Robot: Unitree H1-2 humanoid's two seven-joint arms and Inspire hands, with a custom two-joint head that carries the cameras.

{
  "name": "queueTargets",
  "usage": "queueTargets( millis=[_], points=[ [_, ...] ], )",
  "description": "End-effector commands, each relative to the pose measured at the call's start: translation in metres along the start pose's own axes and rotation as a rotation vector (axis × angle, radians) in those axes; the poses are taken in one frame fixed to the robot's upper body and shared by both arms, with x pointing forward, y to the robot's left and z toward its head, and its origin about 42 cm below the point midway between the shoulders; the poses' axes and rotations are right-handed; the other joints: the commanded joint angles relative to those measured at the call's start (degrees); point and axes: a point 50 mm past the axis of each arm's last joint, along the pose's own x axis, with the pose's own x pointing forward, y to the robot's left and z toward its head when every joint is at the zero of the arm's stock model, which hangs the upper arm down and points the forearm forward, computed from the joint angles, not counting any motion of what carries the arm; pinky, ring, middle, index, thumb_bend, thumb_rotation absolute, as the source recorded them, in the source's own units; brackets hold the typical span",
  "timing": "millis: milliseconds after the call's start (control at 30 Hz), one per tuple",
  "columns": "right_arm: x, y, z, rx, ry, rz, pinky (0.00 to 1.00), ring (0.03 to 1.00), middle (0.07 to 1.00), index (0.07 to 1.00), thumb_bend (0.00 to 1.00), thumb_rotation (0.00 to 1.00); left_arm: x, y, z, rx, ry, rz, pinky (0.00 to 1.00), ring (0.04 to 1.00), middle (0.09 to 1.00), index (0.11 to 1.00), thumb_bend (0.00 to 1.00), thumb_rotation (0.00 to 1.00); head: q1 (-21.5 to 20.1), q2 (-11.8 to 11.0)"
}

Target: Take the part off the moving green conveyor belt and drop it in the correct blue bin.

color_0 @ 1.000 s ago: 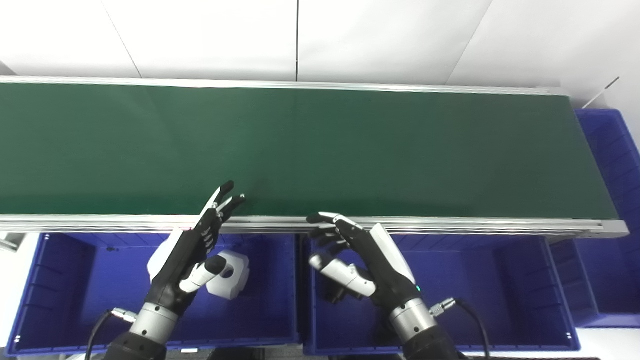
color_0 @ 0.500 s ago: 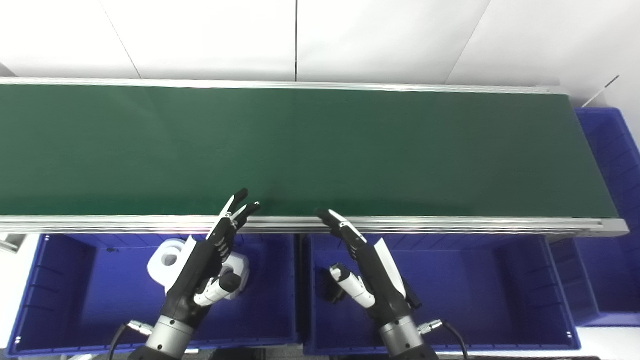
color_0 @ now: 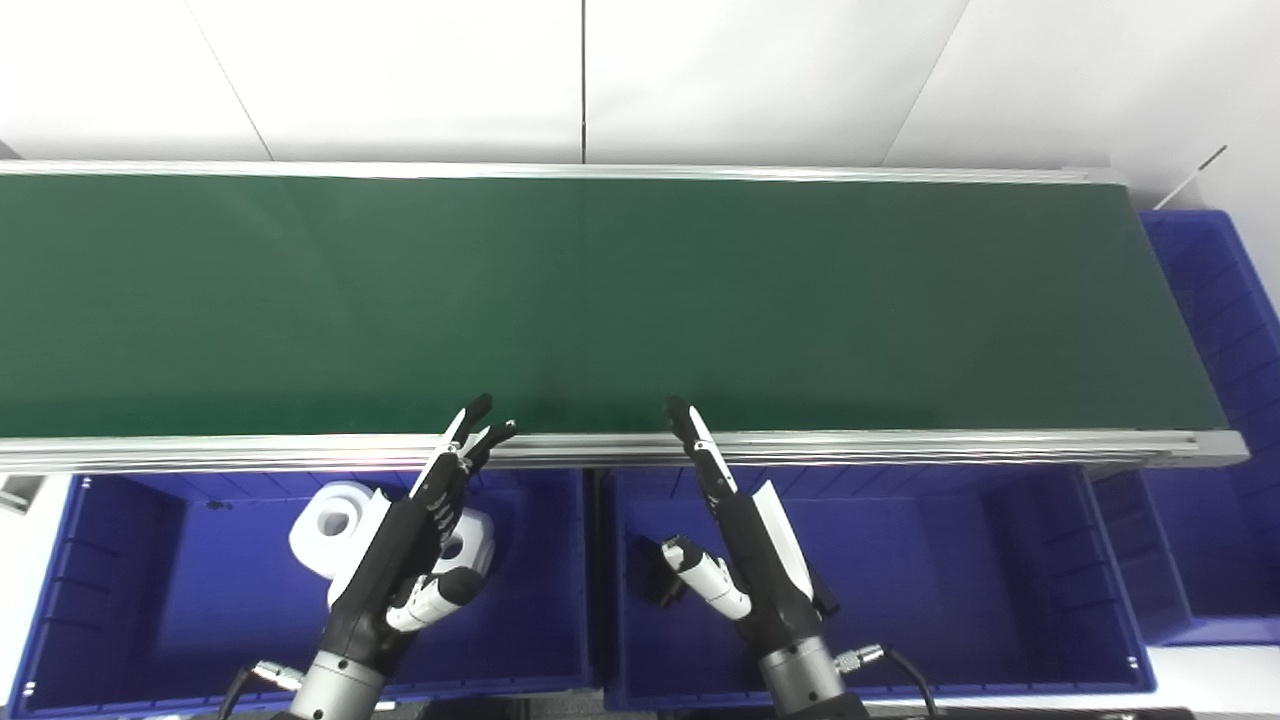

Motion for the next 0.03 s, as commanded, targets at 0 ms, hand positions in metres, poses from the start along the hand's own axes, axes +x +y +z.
queueTargets(
  millis=[0],
  points=[
    [0.0005,0.0099,0.0126,0.019,-0.08,0.008,1.0,0.997,1.0,1.0,0.8,1.0,-0.0021,-0.0005,0.0065,0.011,-0.047,-0.004,1.0,0.974,0.923,0.991,0.9,0.84,0.22,0.05]
  ],
)
